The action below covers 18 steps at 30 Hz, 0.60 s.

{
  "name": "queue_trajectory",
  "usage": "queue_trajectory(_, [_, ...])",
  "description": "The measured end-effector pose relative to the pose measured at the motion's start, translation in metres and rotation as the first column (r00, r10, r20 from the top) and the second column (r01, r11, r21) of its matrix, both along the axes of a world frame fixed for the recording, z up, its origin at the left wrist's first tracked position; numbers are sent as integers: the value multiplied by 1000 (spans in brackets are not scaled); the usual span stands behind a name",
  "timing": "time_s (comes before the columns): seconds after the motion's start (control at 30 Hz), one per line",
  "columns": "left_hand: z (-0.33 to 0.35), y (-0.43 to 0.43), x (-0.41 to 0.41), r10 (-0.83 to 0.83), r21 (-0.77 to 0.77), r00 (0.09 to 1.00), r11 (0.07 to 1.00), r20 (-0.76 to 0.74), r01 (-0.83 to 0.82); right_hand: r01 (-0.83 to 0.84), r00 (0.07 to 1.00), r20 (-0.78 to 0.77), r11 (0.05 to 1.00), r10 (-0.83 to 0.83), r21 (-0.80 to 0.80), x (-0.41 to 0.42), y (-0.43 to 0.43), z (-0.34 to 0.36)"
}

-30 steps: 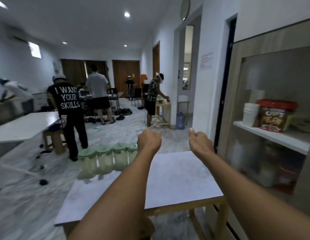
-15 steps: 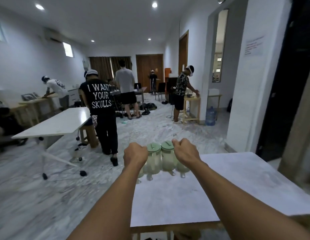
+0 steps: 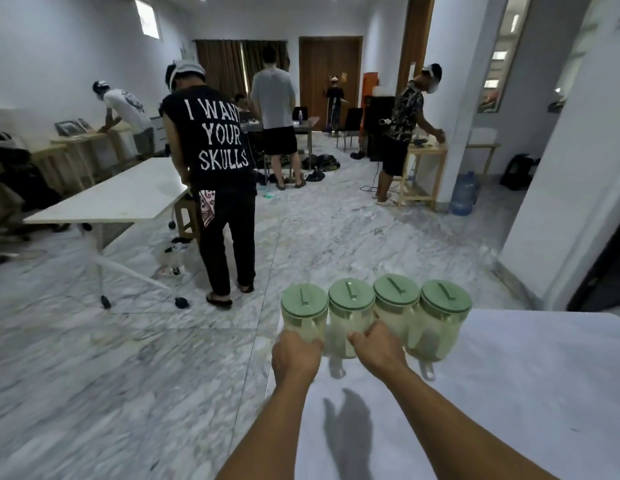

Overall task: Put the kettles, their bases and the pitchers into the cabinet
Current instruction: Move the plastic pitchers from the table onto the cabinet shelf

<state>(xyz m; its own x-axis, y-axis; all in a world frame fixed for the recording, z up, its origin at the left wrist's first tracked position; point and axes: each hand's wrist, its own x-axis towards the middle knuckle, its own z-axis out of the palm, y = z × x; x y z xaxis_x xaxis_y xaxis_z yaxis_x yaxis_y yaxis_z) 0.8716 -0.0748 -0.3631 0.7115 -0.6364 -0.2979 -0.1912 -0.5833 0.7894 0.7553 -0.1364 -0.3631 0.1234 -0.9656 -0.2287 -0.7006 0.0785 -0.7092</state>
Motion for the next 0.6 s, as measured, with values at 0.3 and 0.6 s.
queue_trajectory(0.3, [-58, -55, 31, -67, -36, 982, 997, -175, 62, 99, 989, 94, 984, -114, 145, 45, -42, -40])
queue_trajectory(0.6, [-34, -39, 72, -276, -195, 933, 953, -233, 233, 286, 866, 339, 920, -369, 269, 61, 15, -12])
